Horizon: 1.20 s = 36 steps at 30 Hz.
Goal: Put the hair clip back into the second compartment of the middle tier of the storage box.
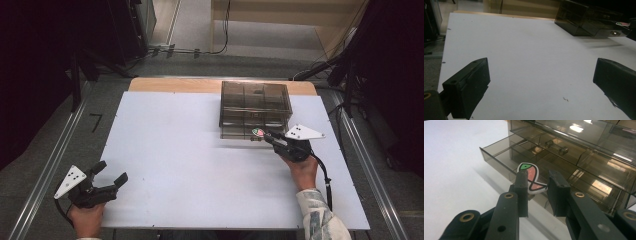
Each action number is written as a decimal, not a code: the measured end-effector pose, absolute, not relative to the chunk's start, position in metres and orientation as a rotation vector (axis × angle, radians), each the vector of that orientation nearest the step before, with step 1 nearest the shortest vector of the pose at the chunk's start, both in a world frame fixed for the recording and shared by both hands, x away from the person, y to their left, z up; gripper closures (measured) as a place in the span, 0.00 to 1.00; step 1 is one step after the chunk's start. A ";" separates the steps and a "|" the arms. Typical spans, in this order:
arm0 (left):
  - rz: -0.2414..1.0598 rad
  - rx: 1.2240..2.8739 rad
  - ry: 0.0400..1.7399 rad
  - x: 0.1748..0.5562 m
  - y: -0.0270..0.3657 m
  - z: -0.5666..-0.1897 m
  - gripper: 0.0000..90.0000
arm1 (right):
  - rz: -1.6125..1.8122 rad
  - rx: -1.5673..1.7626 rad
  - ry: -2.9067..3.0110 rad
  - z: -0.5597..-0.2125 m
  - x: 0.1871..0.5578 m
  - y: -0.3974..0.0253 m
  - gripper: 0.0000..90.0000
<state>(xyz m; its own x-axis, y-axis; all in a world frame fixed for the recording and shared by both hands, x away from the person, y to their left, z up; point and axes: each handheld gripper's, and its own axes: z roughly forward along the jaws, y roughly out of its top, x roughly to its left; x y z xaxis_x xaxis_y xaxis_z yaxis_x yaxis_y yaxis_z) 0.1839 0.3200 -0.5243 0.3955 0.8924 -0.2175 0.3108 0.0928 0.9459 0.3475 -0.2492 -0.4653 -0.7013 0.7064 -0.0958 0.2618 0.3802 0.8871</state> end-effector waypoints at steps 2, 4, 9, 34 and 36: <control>0.614 1.464 1.142 0.184 0.320 -0.524 0.01 | 1.273 0.834 2.179 -0.464 0.351 -0.247 0.77; 0.615 1.464 1.142 0.184 0.320 -0.524 0.01 | 1.272 0.839 2.178 -0.464 0.355 -0.245 0.77; 0.615 1.463 1.141 0.184 0.320 -0.524 0.01 | 1.259 0.853 2.181 -0.465 0.364 -0.240 0.77; 0.616 1.463 1.140 0.184 0.320 -0.524 0.01 | 1.187 0.942 2.231 -0.479 0.390 -0.231 0.77; 0.616 1.463 1.140 0.184 0.320 -0.524 0.01 | 1.184 0.930 2.232 -0.478 0.391 -0.229 0.77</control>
